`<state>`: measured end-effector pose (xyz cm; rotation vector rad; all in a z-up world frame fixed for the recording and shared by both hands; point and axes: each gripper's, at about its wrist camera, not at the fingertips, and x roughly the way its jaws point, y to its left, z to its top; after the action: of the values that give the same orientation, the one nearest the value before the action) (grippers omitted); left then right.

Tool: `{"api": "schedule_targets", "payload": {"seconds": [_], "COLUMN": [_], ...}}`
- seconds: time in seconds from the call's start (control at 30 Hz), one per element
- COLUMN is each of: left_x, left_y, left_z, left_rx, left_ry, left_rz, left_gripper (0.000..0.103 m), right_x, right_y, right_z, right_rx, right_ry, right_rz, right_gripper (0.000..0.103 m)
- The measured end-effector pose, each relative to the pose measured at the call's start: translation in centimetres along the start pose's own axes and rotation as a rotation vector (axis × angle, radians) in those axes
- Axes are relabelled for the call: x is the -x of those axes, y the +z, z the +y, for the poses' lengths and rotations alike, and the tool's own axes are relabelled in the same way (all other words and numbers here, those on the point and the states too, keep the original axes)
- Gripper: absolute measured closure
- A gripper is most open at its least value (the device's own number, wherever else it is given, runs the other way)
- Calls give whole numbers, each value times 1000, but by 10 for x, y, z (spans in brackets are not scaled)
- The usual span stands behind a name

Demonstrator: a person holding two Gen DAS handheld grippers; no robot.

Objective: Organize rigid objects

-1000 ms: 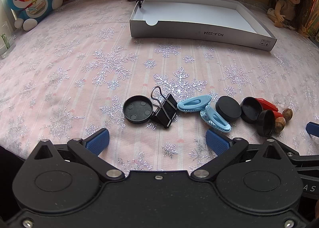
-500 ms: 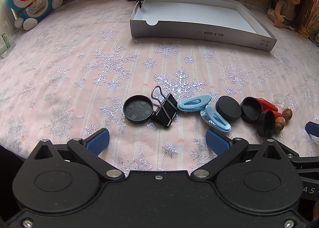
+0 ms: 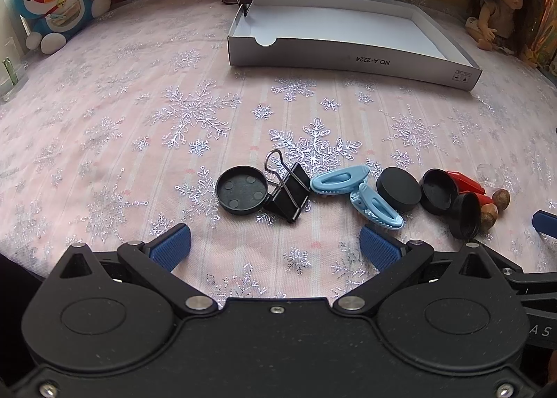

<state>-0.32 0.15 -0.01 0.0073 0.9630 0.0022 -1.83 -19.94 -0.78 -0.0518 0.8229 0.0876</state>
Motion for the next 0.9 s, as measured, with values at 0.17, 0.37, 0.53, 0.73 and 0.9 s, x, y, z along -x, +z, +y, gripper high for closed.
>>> {"api": "schedule_targets", "payload": {"seconds": [0.17, 0.37, 0.53, 0.73, 0.9], "left_x": [2, 2, 5, 14, 25], "left_y": [-5, -3, -1, -1, -4], "left_z": [1, 4, 14, 28, 26], "left_rx": [-2, 4, 38, 72, 23], "left_ry": [-4, -20, -61, -100, -117], "left_rz": [-46, -33, -36, -94, -164], "left_gripper": [0, 0, 3, 21, 39], "right_x": [0, 2, 12, 22, 26], "right_y": [-1, 1, 2, 2, 3], "right_z": [-1, -4, -7, -14, -19], "right_rx": [-1, -30, -3, -10, -18], "right_ry": [2, 10, 17, 14, -13], "right_rz": [-12, -33, -91, -154, -189], "right_gripper": [0, 0, 0, 5, 16]}}
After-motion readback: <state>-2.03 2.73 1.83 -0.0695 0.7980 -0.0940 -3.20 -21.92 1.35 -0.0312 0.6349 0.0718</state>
